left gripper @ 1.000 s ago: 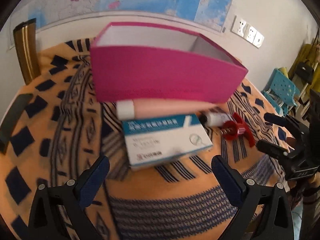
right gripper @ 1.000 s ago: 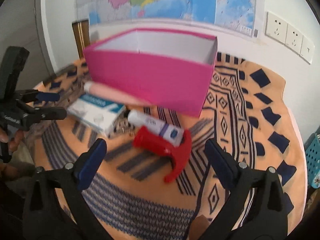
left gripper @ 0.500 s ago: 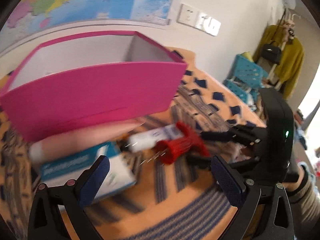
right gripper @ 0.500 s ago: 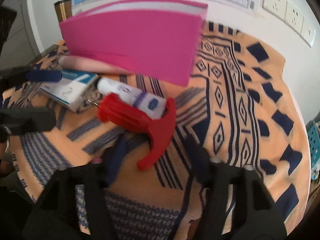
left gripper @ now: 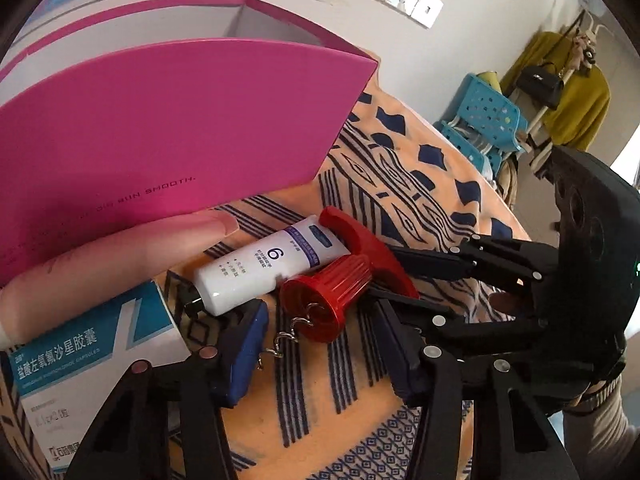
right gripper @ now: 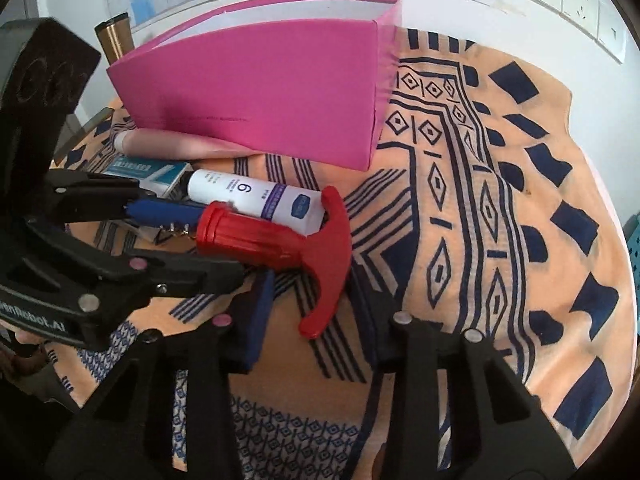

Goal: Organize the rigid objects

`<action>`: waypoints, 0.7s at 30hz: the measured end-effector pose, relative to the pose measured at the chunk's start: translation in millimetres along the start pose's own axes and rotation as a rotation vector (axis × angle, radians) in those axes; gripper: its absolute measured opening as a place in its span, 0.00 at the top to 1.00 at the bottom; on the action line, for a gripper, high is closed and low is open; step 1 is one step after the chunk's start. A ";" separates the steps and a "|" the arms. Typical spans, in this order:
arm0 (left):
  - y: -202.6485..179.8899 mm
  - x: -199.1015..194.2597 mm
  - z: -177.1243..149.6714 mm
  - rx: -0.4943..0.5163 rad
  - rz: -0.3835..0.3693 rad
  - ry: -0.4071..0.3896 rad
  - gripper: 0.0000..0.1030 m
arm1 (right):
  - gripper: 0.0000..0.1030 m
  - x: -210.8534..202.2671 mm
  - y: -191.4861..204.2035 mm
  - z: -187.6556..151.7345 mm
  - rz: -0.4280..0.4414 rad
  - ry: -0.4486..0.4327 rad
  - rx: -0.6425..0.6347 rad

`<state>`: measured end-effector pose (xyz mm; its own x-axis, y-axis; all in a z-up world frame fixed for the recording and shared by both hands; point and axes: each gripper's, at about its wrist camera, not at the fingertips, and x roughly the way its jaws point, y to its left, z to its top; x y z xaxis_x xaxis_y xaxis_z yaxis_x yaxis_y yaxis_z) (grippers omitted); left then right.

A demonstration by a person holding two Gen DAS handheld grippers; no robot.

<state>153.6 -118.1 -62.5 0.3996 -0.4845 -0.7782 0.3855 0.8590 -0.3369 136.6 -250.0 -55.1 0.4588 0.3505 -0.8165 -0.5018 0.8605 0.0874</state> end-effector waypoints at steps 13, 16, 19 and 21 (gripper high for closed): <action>-14.6 -1.0 4.8 0.040 0.039 0.003 0.64 | 0.82 -5.2 -9.8 0.6 -0.007 -0.016 0.068; -22.0 -17.1 10.4 0.058 0.021 -0.032 0.65 | 0.82 -20.0 -8.5 3.7 -0.014 -0.049 0.073; -31.3 -41.4 20.6 0.088 0.019 -0.087 0.65 | 0.82 -43.9 -4.7 13.1 -0.032 -0.100 0.063; -33.8 -58.2 29.7 0.102 0.020 -0.122 0.65 | 0.82 -59.2 -0.9 23.6 -0.043 -0.136 0.051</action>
<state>142.0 -123.9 10.0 0.5040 -0.4893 -0.7117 0.4565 0.8505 -0.2614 127.2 -262.8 6.6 0.5756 0.3568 -0.7358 -0.4431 0.8923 0.0860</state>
